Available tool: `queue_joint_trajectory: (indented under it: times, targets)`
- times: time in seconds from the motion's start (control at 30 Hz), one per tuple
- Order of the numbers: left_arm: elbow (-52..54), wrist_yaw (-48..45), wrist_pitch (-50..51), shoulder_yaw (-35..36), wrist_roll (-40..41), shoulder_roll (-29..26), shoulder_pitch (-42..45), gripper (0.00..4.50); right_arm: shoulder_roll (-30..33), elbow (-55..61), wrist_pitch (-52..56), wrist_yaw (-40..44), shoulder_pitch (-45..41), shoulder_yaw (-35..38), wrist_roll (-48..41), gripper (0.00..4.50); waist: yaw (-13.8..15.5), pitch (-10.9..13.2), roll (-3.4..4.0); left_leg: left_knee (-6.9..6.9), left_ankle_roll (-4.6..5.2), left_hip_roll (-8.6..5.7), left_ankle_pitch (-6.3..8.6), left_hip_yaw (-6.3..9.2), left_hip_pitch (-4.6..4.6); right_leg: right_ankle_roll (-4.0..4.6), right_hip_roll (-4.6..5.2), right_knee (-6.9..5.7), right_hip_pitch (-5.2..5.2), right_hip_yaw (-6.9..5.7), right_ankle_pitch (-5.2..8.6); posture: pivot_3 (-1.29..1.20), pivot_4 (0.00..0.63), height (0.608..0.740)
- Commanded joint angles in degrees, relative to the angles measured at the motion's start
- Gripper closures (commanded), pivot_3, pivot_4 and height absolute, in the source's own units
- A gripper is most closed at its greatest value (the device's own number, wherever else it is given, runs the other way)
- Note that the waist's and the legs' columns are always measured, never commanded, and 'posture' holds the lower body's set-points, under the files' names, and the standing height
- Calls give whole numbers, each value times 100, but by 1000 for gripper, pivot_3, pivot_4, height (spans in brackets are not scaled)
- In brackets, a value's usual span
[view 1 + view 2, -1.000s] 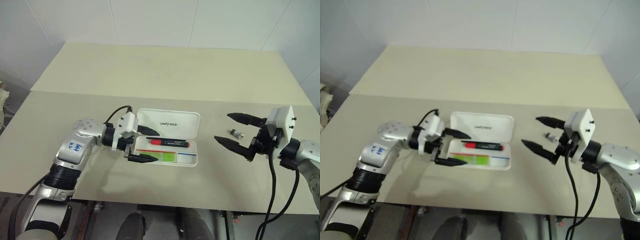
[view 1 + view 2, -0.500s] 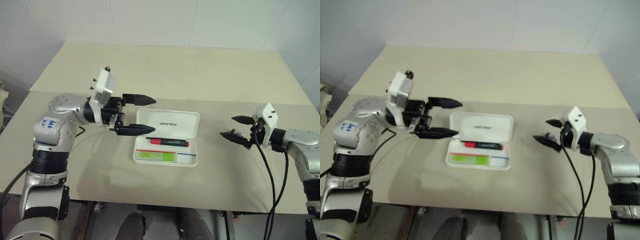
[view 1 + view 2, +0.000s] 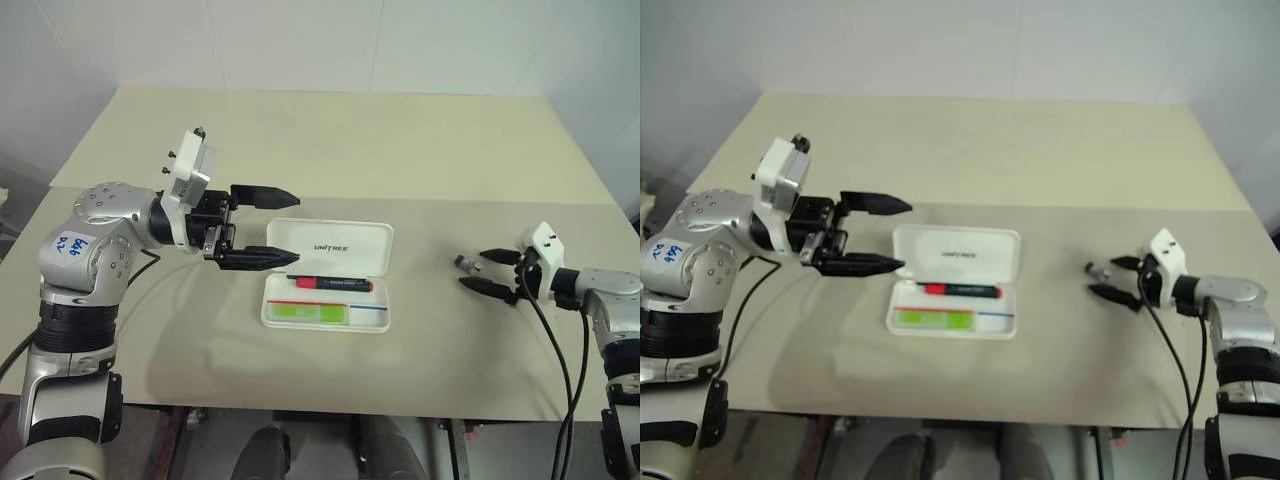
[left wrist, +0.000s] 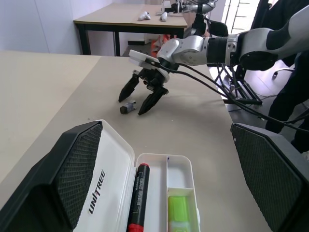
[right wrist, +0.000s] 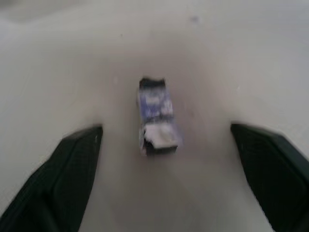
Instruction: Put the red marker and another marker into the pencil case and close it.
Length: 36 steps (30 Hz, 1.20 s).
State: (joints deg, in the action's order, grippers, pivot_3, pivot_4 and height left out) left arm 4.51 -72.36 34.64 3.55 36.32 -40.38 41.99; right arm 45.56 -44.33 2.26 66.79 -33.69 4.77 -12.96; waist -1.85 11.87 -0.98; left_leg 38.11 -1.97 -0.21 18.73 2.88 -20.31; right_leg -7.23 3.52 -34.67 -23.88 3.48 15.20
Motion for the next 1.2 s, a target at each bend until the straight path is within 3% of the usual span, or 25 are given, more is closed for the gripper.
queue_joint_trajectory:
  times: [0.03,0.27,0.33,0.67,0.83,1.0,1.2]
  targets:
    - [196,26,10,172,162,-97,52,0,-120,-343,-118,30,-134,1,93,996,0,0,0,0,-3,0,-2,1,2,0,0,-4,0,0,0,0,150,740]
    - [206,58,-2,168,188,-84,-23,0,-427,-75,-58,154,-218,-10,37,3583,-87,0,0,0,-12,3,-7,2,8,2,-4,-18,0,2,1,0,150,740]
    - [228,77,4,166,200,-67,-53,0,-433,-20,-48,162,-161,-3,58,4137,-113,0,0,0,-13,3,-7,2,8,2,-3,-19,0,2,1,0,150,740]
    - [232,-15,-288,107,29,-132,-312,0,-247,909,118,295,195,153,-148,4140,-115,0,0,-3,-12,3,-7,5,5,2,-2,-25,-1,0,1,0,150,740]
    - [421,-178,-695,95,-198,-364,-977,0,-96,3118,1121,555,622,296,-923,4140,-123,4,7,-4,-12,3,-7,0,0,1,-2,-35,-12,7,1,0,150,740]
    - [732,-155,-874,166,-175,-456,-1575,0,1,5334,2314,288,1147,142,-1661,4140,-19,3,5,-3,-14,6,-7,10,-7,5,-2,-28,-20,1,3,0,150,740]
    - [916,-280,-1314,-74,-529,-623,-2176,0,-188,6344,2857,-51,1408,-315,-1860,4140,37,2,2,-2,-13,2,-7,7,-7,7,3,-26,-21,3,4,0,150,740]
